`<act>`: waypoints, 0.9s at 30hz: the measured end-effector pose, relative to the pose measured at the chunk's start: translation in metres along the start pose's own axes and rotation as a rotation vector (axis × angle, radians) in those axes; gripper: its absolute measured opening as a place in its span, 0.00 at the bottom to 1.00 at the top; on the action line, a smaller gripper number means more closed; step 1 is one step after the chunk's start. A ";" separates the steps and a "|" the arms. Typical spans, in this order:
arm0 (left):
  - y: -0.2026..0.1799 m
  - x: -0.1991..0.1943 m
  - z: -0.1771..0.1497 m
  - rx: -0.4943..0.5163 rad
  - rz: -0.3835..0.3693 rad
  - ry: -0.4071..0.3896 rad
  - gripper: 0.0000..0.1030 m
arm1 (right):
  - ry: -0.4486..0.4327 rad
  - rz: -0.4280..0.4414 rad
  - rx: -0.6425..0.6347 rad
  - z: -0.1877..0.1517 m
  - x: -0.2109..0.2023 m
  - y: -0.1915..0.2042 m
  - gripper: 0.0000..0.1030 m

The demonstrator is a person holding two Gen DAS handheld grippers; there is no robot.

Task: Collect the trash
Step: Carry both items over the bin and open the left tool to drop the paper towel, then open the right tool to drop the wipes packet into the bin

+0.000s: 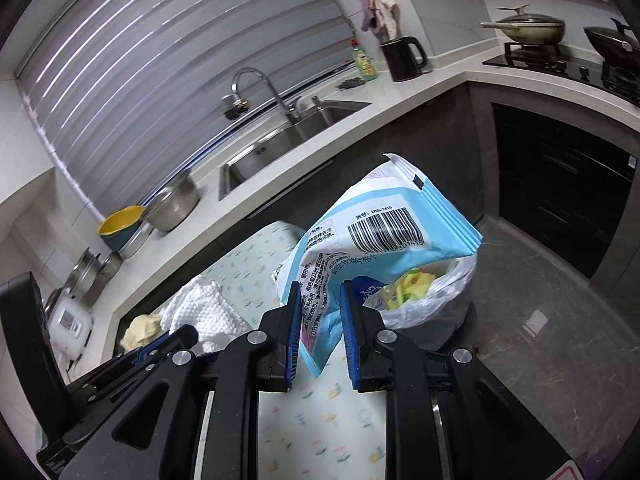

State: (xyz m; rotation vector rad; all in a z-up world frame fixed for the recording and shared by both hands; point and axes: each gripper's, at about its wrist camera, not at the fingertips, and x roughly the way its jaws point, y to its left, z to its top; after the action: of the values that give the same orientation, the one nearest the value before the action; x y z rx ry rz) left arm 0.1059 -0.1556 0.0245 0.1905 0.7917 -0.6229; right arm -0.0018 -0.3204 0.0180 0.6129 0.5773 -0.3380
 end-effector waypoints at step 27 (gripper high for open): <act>-0.068 0.159 0.059 0.132 -0.178 0.068 0.52 | 0.011 -0.168 0.084 0.041 0.082 -0.079 0.18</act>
State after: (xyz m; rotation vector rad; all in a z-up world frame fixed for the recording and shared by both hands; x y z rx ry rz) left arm 0.1872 -0.3045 -0.0436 0.2646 0.8397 -0.8417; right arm 0.0431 -0.4175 -0.0386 0.6489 0.6296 -0.5191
